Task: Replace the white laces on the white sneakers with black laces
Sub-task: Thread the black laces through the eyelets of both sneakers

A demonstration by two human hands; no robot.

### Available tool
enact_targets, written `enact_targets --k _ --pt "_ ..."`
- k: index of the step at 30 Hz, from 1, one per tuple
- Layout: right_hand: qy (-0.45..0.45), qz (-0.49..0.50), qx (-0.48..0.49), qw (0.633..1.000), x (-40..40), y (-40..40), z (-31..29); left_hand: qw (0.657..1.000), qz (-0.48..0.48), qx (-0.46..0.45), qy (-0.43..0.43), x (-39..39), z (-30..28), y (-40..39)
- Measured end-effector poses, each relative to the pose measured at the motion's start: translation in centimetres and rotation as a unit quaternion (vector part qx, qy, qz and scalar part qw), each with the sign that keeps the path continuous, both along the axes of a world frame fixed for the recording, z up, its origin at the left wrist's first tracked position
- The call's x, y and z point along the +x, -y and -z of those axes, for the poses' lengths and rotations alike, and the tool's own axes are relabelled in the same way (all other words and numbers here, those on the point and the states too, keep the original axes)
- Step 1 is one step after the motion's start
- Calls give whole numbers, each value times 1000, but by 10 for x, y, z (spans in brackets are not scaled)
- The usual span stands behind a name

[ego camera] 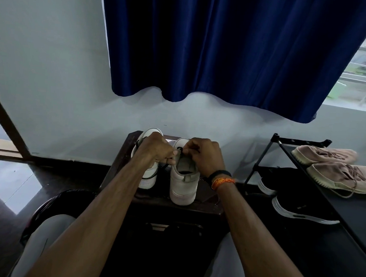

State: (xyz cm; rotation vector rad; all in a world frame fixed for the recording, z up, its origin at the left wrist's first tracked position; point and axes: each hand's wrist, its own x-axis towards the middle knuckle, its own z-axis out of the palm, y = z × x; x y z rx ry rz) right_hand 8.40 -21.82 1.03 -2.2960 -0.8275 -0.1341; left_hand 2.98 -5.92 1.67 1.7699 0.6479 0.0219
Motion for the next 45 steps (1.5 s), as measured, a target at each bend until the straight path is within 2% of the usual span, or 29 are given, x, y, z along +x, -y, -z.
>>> enact_targets --k 3,8,12,21,27,33,38,45 --pt "-1 -2 31 1000 -2 3 4 1000 -7 -7 7 1 1 -1" --pt "-63 2 120 991 -7 3 13 1000 2 -1 16 0 2 -2" --pt "-72 2 148 986 -11 2 12 1000 4 -3 20 -1 2 -2" --pt "-23 43 132 990 -13 -3 12 999 19 -30 28 -2 4 -7" --pt "-58 29 178 982 -15 -3 16 999 15 -33 32 1 9 -10" --pt "-25 43 169 984 -18 -8 15 998 31 -46 40 -1 10 -14" --pt "-48 10 150 987 -15 -2 14 997 32 -57 49 -4 7 -12" --pt "-52 22 126 990 -7 -4 11 997 43 -47 52 -5 11 -14"
